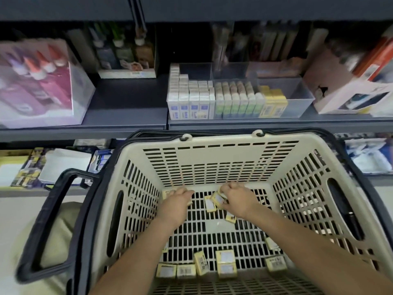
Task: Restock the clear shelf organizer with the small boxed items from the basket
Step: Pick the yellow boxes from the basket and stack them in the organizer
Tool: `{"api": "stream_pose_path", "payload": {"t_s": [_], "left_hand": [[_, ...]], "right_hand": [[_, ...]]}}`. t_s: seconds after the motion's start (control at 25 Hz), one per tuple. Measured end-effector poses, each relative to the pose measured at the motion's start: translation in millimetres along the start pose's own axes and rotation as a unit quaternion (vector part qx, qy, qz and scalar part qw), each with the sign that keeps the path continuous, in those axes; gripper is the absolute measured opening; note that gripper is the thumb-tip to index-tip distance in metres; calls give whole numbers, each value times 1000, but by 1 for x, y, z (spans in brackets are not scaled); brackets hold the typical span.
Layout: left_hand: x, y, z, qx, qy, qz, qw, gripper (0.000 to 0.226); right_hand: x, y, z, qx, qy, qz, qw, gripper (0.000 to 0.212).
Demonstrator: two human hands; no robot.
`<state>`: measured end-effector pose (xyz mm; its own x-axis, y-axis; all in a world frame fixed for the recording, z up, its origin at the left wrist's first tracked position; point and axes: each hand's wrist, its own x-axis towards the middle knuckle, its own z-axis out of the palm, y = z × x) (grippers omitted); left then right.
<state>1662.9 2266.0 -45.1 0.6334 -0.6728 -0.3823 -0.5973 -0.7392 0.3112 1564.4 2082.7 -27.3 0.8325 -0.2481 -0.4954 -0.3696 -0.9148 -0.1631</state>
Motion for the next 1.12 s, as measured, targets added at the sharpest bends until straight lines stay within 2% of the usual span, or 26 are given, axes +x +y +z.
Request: {"api": "stream_pose_path", "payload": {"t_s": [0.08,0.2,0.32,0.4,0.56,0.68,0.8,0.84,1.0,1.12], "left_hand": [[-1,3,0,36,-8,-4,999,73],[-2,5,-2,81,1,-10,997,58],[-1,3,-4,133,38,26,990,41],[2,0,-4,136,49,40,989,39],[3,5,0,85,41,28,995,33],[3,10,-3,-75,20,-68,995,19],[8,19,-9,-271,-11,-134,953,5],[7,25,-10,-328,-34,-154,931,10],[1,46,-11,-537,-111,-213,808,13],[0,45,-15,-649,-139,-200,721,15]], "right_hand": [[1,0,4,-3,9,4,1000,52],[3,-6,8,-21,-10,4,1000,70],[4,-14,13,-41,-12,-1,999,62],[4,-14,15,-1,-26,6,1000,56],[3,-7,14,100,-61,25,993,57],[1,-2,15,118,-72,23,990,40],[-2,-1,15,172,-70,34,982,39],[-3,-3,14,205,-52,44,976,39],[-5,-20,7,315,28,62,947,42],[-8,-27,-1,356,4,33,934,29]]}}
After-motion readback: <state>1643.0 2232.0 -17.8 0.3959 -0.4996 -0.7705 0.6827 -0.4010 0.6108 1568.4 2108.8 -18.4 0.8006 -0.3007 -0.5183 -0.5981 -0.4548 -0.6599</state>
